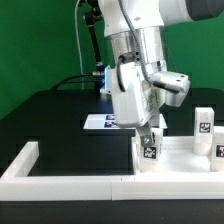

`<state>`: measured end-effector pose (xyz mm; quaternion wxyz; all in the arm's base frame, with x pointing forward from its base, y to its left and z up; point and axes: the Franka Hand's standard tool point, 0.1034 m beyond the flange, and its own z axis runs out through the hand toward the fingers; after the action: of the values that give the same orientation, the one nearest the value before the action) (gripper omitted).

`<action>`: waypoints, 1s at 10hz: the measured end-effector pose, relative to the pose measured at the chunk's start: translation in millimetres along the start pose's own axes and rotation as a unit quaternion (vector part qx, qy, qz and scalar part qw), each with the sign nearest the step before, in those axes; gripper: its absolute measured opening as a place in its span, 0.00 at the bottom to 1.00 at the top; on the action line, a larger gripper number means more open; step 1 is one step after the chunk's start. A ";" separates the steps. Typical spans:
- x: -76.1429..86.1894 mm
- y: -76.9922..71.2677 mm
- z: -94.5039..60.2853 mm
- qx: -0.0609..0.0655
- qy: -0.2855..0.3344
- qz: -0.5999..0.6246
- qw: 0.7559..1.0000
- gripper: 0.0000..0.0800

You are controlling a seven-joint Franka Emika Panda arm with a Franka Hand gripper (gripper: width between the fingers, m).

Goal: Assemble square table

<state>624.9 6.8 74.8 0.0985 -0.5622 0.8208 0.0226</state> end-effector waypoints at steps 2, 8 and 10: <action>-0.2 0.6 0.7 -0.001 0.000 0.018 1.000 0.37; -2.0 1.9 -0.2 -0.011 0.015 -0.264 0.964 0.81; -0.7 1.9 0.2 -0.015 0.017 -0.354 0.935 0.81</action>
Offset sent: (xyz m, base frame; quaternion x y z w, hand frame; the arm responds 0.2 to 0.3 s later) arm 0.0000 0.0000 0.0000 0.0000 0.0000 0.0000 1.0000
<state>623.4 8.2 74.6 0.0779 -0.8181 0.5697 -0.0113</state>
